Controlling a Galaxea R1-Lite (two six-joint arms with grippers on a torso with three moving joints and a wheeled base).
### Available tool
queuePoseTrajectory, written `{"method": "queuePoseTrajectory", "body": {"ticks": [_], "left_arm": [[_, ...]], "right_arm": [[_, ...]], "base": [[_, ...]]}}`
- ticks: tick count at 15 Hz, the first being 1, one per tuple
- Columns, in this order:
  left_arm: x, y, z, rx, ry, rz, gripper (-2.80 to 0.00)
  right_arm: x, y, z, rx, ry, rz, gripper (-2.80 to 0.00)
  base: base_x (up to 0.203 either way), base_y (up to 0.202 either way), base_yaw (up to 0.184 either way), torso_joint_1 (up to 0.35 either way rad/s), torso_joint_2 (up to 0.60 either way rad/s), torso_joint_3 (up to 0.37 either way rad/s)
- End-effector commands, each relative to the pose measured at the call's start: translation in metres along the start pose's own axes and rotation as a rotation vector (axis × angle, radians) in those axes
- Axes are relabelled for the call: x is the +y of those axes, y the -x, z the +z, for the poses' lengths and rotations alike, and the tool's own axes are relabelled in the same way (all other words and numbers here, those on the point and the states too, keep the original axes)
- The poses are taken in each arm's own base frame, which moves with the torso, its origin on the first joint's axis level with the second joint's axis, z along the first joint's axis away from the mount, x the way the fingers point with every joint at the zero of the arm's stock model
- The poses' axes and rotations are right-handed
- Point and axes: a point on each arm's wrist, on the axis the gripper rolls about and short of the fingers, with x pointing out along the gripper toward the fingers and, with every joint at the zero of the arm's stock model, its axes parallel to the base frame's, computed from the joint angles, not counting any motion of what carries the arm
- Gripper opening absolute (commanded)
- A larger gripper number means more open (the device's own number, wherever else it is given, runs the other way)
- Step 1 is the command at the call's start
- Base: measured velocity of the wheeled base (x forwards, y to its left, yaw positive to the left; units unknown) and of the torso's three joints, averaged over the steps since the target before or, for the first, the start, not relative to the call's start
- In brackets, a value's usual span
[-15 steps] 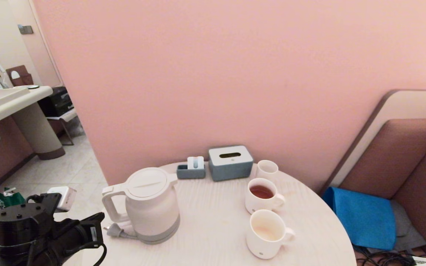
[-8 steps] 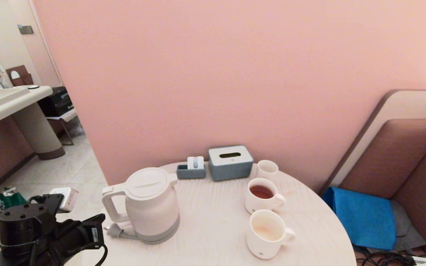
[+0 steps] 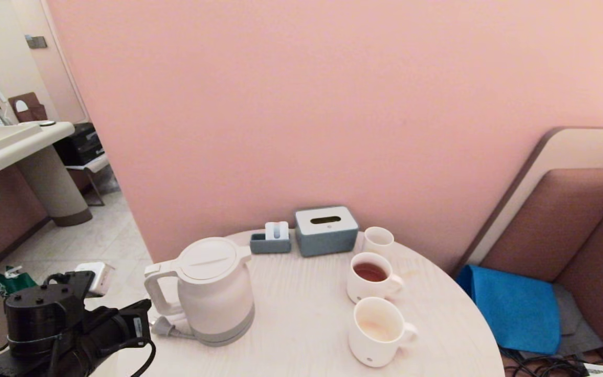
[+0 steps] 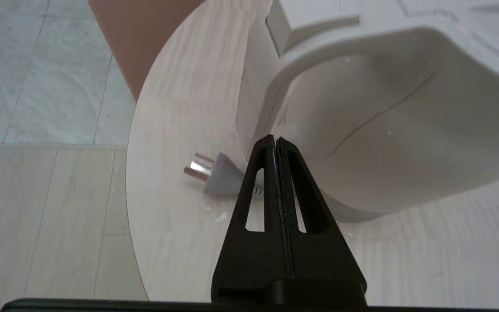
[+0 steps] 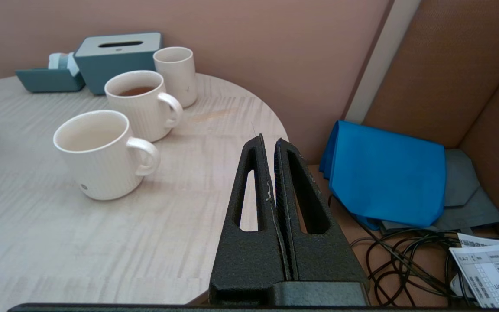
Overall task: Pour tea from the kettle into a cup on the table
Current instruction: Pick up the kettle
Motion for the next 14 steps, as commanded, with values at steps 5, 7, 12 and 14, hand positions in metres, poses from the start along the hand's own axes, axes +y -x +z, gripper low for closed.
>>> {"method": "queuePoseTrajectory", "body": {"ticks": [5, 7, 12, 14], "left_arm": [[-0.001, -0.006, 0.003, -0.014, -0.002, 0.003, 0.00], [0.000, -0.005, 0.001, -0.008, -0.002, 0.004, 0.00], [0.002, -0.007, -0.005, 0.025, -0.005, 0.027, 0.00], [0.002, -0.014, -0.005, 0.019, -0.014, 0.039, 0.00]], "right_arm": [[0.000, 0.000, 0.000, 0.001, 0.000, 0.000, -2.80], [0.000, 0.000, 0.000, 0.001, 0.000, 0.000, -2.80], [0.000, 0.000, 0.000, 0.001, 0.000, 0.000, -2.80], [0.000, 0.000, 0.000, 0.001, 0.000, 0.000, -2.80]], "base": [[0.000, 0.000, 0.000, 0.000, 0.00, 0.000], [0.000, 0.000, 0.000, 0.000, 0.00, 0.000], [0.000, 0.000, 0.000, 0.000, 0.00, 0.000], [0.000, 0.000, 0.000, 0.000, 0.00, 0.000]]}}
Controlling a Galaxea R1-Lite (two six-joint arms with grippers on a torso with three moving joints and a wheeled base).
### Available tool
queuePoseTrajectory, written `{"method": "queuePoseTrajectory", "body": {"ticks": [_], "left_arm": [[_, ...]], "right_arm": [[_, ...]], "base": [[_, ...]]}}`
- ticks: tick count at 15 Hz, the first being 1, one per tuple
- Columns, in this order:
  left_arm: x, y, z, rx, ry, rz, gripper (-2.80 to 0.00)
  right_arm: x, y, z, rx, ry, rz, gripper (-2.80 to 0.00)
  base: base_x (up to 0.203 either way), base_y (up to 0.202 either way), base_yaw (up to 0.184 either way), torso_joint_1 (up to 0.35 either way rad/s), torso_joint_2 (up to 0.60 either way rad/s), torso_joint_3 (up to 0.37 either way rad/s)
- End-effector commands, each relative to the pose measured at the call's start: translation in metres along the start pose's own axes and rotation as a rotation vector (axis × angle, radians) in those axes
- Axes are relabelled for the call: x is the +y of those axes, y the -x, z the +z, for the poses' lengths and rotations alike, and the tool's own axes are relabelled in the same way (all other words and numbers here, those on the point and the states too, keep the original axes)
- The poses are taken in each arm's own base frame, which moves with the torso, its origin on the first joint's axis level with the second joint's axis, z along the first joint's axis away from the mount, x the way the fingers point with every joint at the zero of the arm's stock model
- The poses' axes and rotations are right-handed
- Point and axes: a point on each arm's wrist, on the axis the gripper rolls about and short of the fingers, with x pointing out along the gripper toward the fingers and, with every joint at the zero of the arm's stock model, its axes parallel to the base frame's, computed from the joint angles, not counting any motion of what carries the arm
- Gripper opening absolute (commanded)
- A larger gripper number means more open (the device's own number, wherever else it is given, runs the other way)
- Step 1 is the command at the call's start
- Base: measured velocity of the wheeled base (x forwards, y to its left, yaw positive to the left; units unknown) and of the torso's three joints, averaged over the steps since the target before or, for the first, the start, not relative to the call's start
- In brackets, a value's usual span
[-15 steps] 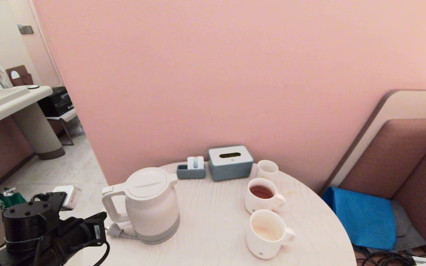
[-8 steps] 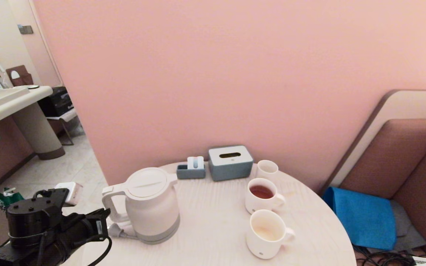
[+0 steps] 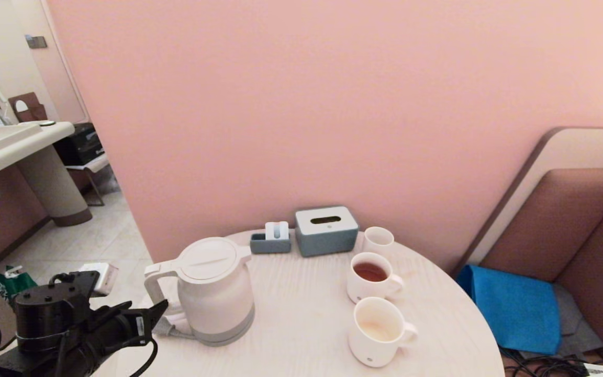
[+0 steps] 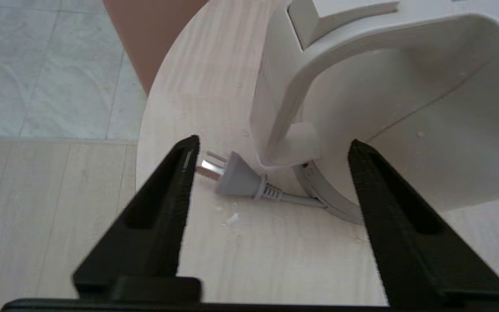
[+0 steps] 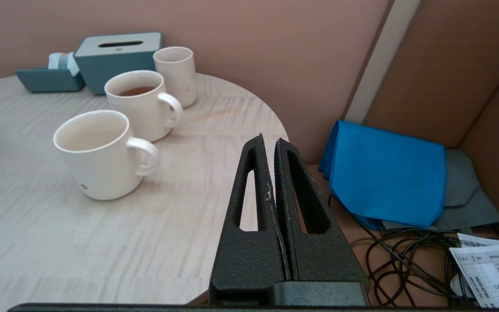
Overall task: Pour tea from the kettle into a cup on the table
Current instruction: Pick up the kettle
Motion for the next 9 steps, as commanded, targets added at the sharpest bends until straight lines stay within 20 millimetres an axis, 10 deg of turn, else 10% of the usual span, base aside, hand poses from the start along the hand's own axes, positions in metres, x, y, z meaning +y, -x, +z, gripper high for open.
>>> {"method": "queuePoseTrajectory", "body": {"ticks": [1, 9], "left_arm": [[0.000, -0.009, -0.002, -0.005, -0.006, 0.008, 0.00], [0.002, -0.035, -0.010, -0.033, -0.041, 0.065, 0.00]], "right_arm": [[0.000, 0.000, 0.000, 0.001, 0.000, 0.000, -2.80], [0.000, 0.000, 0.000, 0.001, 0.000, 0.000, -2.80]], "base": [[0.000, 0.000, 0.000, 0.000, 0.00, 0.000], [0.000, 0.000, 0.000, 0.000, 0.00, 0.000]]}}
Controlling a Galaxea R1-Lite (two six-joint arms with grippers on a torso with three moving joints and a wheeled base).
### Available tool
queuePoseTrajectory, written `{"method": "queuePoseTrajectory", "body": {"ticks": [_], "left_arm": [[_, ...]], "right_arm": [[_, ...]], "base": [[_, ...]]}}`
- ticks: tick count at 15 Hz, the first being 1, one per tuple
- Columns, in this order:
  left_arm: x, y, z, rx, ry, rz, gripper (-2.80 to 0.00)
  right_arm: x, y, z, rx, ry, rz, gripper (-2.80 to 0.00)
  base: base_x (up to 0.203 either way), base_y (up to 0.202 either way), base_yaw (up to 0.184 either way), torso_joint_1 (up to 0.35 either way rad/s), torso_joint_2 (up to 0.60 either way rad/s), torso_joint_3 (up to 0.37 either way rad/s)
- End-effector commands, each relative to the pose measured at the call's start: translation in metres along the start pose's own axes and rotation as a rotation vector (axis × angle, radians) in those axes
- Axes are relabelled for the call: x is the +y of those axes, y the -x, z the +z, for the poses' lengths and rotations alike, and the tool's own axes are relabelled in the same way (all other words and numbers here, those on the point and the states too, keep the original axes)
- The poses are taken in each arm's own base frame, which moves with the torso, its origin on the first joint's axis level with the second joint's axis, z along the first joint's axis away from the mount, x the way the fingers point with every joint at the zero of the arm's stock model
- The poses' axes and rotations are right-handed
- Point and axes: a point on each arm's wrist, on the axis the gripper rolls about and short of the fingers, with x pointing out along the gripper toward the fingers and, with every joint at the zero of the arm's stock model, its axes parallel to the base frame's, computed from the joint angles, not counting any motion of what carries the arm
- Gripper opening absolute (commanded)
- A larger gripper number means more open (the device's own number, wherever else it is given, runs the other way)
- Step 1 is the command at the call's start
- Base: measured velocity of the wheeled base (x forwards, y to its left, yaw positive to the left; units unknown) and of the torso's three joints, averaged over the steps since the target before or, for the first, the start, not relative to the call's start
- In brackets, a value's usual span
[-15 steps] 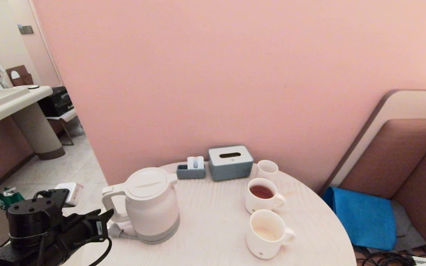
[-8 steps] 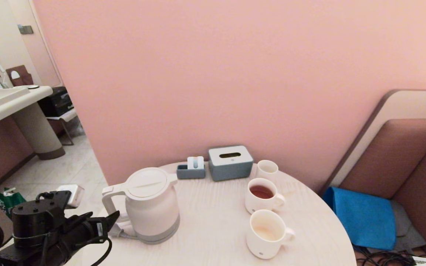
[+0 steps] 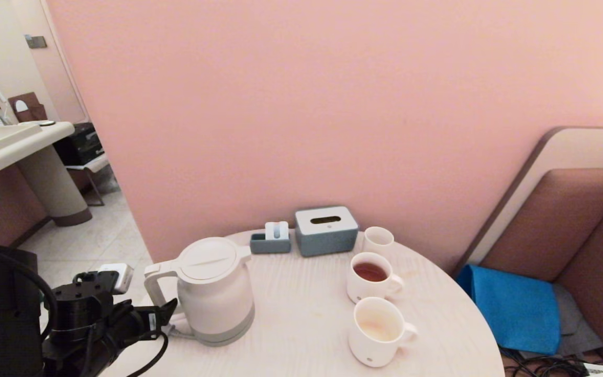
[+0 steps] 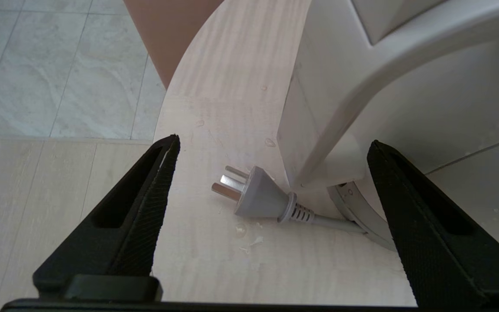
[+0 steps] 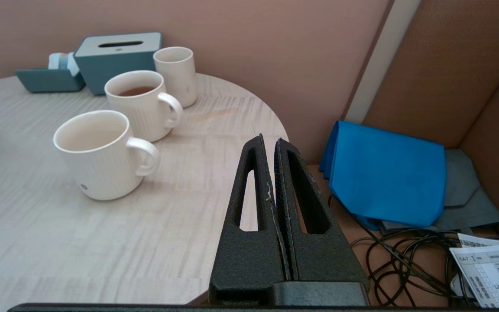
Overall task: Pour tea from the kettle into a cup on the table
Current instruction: Pick up the kettle
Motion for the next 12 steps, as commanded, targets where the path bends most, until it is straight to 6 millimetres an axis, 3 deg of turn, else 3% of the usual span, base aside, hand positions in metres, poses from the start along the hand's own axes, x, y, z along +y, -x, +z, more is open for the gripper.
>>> {"method": "queuePoseTrajectory", "body": {"ticks": [1, 12], "left_arm": [[-0.001, -0.003, 0.004, -0.045, 0.008, -0.004, 0.00], [-0.005, -0.024, 0.024, -0.149, 0.022, -0.015, 0.00]], "right_arm": [[0.000, 0.000, 0.000, 0.001, 0.000, 0.000, -2.80], [0.000, 0.000, 0.000, 0.001, 0.000, 0.000, -2.80]], "base": [[0.000, 0.000, 0.000, 0.000, 0.00, 0.000], [0.000, 0.000, 0.000, 0.000, 0.00, 0.000]]}}
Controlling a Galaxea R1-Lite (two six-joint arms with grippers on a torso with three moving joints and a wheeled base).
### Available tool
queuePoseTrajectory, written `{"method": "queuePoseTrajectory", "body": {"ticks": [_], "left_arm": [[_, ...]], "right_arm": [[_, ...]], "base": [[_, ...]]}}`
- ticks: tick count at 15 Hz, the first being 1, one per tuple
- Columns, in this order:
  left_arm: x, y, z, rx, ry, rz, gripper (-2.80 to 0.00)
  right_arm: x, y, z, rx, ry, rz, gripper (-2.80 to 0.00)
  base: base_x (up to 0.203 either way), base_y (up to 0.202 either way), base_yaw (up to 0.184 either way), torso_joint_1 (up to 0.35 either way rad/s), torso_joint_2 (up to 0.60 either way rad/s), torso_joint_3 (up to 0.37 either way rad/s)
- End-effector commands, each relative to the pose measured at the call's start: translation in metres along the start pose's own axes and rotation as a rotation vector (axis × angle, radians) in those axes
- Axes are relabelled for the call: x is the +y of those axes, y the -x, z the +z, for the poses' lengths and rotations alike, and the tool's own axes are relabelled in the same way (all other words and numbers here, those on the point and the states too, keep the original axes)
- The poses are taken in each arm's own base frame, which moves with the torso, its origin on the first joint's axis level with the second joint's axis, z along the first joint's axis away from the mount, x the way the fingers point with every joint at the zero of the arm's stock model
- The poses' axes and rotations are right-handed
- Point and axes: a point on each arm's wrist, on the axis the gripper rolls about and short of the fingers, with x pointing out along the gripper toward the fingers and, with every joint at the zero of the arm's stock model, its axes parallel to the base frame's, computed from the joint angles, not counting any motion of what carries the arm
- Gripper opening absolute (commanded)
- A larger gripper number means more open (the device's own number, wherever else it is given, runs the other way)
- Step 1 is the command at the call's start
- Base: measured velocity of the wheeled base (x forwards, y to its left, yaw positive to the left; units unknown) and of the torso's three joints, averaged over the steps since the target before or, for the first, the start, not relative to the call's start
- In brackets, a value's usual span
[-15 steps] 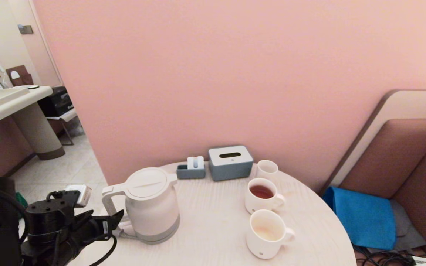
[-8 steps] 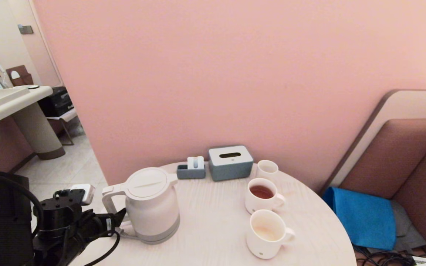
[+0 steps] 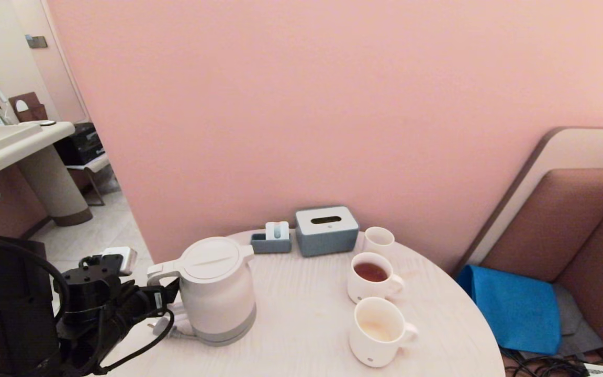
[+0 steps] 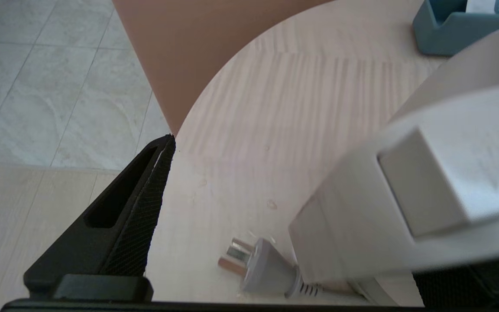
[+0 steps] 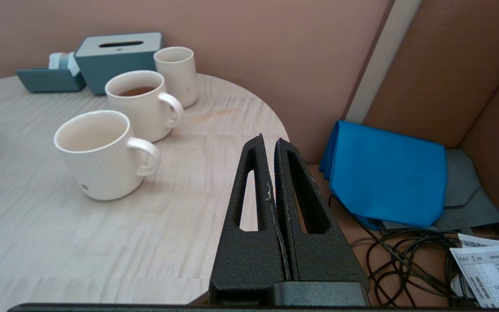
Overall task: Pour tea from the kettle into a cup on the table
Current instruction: Pick up the kettle
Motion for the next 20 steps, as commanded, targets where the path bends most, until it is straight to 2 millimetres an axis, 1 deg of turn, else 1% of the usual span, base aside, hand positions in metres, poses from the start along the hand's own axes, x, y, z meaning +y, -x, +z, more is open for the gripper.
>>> {"method": "queuePoseTrajectory", "body": {"ticks": [1, 12, 15, 16, 20], "left_arm": [[-0.0011, -0.0036, 0.0072, -0.061, 0.008, -0.007, 0.00], [-0.0006, 0.0004, 0.0138, -0.089, 0.015, 0.008, 0.00], [-0.0006, -0.0036, 0.0166, -0.106, 0.018, 0.023, 0.00], [0.0001, -0.0046, 0.0159, -0.105, 0.021, 0.037, -2.80], [0.0005, -0.0056, 0.0150, -0.102, 0.033, 0.040, -2.80]], "right_arm": [[0.0000, -0.0001, 0.0000, 0.001, 0.000, 0.000, -2.80], [0.0000, 0.0000, 0.0004, 0.000, 0.000, 0.000, -2.80], [0.0000, 0.0000, 0.0003, 0.000, 0.000, 0.000, -2.80], [0.0000, -0.0001, 0.0000, 0.001, 0.000, 0.000, -2.80], [0.0000, -0.0001, 0.0000, 0.001, 0.000, 0.000, -2.80]], "base": [[0.000, 0.000, 0.000, 0.000, 0.00, 0.000], [0.000, 0.000, 0.000, 0.000, 0.00, 0.000], [0.000, 0.000, 0.000, 0.000, 0.00, 0.000], [0.000, 0.000, 0.000, 0.000, 0.00, 0.000], [0.000, 0.000, 0.000, 0.000, 0.00, 0.000]]}}
